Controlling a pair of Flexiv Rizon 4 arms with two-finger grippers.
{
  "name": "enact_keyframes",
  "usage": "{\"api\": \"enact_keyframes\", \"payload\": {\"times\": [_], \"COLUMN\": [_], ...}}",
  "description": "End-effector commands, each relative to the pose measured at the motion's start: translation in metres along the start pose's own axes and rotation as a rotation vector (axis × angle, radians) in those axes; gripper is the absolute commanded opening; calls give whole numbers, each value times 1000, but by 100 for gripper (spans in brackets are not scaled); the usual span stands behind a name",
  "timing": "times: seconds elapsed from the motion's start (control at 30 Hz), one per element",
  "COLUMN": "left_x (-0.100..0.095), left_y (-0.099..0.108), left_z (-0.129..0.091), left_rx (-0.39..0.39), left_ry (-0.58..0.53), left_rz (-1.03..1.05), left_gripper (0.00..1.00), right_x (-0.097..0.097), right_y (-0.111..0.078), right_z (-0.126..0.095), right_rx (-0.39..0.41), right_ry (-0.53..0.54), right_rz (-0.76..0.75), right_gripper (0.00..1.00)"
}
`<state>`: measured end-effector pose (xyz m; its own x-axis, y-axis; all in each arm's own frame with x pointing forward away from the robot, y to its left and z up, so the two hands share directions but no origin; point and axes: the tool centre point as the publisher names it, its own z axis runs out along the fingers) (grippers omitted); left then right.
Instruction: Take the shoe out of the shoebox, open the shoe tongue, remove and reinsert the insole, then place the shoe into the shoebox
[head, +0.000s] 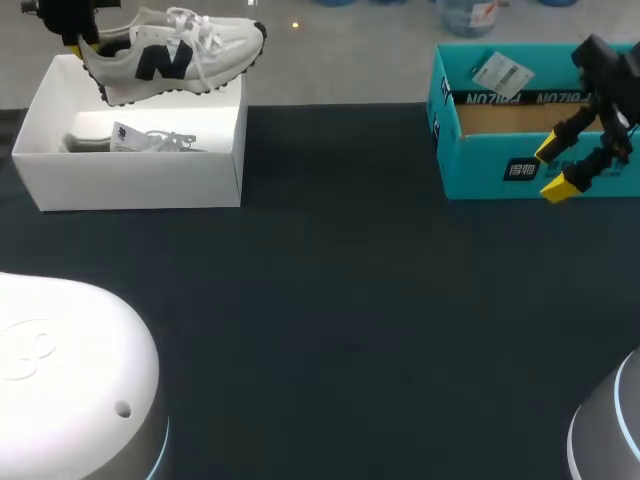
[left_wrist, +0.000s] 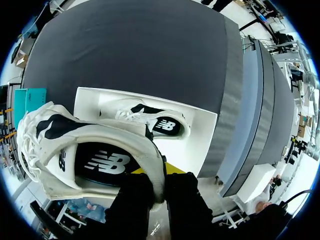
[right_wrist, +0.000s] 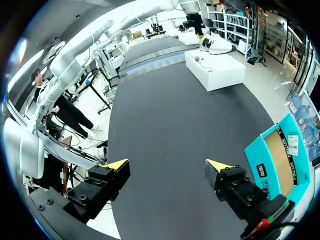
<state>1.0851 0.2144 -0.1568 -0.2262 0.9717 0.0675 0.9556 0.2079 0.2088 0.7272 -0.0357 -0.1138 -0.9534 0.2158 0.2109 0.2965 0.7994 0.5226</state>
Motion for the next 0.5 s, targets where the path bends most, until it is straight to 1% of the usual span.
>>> {"api": "enact_keyframes", "payload": {"times": [0.03, 0.1, 0.27, 0.4, 0.5], "left_x": [1, 1, -1, 3, 10], "left_y": [-1, -1, 10, 23, 32], "left_z": [-2, -2, -3, 0, 5], "left_rx": [-4, -4, -86, -100, -105], "left_ry": [-2, -2, 61, 101, 128], "left_rz": [0, 0, 71, 124, 118], "left_gripper": [0, 0, 0, 0, 0], "right_x": [-1, -1, -1, -1, -1], "right_y": [1, 1, 1, 1, 1], "right_z": [1, 1, 1, 1, 1], "right_rx": [3, 3, 3, 3, 3], "right_ry": [1, 1, 1, 1, 1], "right_rz": [0, 0, 0, 0, 0], "right_gripper": [100, 100, 100, 100, 100]}}
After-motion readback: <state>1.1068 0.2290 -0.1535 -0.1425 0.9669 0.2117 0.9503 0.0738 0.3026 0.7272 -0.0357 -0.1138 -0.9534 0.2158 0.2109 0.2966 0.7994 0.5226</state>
